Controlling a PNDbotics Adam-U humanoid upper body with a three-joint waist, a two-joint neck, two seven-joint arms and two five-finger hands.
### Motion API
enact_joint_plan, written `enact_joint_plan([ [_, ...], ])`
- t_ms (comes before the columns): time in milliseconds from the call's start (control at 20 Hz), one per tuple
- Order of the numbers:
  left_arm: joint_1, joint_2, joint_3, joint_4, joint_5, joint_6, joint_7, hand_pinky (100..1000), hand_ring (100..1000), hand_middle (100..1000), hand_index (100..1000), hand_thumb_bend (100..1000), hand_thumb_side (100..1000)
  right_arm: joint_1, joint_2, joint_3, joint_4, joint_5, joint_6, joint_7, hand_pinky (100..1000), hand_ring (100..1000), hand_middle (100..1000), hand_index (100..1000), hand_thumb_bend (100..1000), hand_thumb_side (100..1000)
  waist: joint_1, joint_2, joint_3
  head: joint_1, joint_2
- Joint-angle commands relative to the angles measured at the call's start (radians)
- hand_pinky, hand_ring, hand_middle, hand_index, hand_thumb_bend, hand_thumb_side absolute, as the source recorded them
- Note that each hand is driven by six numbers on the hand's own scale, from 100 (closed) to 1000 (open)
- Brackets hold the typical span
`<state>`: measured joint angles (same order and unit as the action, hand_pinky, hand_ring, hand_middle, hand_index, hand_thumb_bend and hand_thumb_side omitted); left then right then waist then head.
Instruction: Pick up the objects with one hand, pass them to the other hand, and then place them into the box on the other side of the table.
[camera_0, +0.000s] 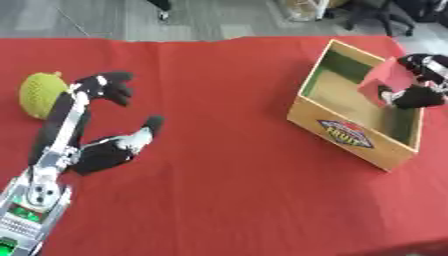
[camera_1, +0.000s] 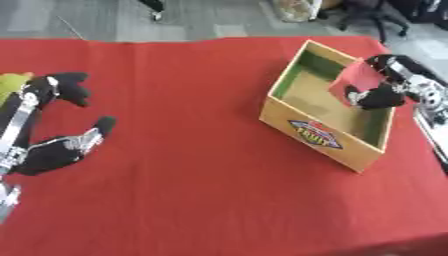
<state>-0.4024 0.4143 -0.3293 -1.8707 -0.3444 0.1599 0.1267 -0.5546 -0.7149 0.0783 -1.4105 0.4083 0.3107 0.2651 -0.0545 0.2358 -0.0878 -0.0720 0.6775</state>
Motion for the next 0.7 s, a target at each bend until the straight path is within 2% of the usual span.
enact_joint_plan([
  [50, -0.005, 0.023, 0.013, -0.019, 0.004, 0.001, 0.007, 823, 595, 592, 819, 482, 412, -0.018, -0.021, -0.015, 0.007, 0.01, -0.021, 0.007, 889, 840, 743, 840, 100, 256, 0.001, -0.012, -0.001, 0.001, -0.008],
  [200, -0.004, 0.022, 0.014, -0.019, 0.003, 0.003, 0.008, 824, 596, 592, 819, 484, 412, -0.023, -0.018, -0.017, 0.022, 0.028, -0.018, 0.005, 896, 854, 765, 874, 100, 294, 0.001, -0.012, 0.0, 0.001, -0.008],
  [350, -0.003, 0.021, 0.015, -0.018, 0.006, 0.003, 0.009, 824, 595, 589, 818, 483, 415, -0.027, -0.015, -0.015, 0.038, 0.054, -0.014, 0.008, 914, 880, 742, 857, 100, 343, 0.001, -0.012, 0.001, 0.001, -0.006],
  [600, -0.002, 0.019, 0.016, -0.014, 0.007, 0.006, 0.012, 824, 594, 590, 819, 490, 421, -0.031, -0.013, -0.016, 0.041, 0.099, -0.032, 0.019, 931, 894, 745, 887, 100, 391, 0.001, -0.011, 0.001, 0.006, -0.002],
  [700, -0.002, 0.019, 0.017, -0.013, 0.008, 0.007, 0.014, 824, 594, 590, 819, 499, 427, -0.033, -0.013, -0.015, 0.04, 0.115, -0.043, 0.023, 936, 880, 732, 920, 169, 387, 0.001, -0.012, 0.001, 0.007, -0.002],
])
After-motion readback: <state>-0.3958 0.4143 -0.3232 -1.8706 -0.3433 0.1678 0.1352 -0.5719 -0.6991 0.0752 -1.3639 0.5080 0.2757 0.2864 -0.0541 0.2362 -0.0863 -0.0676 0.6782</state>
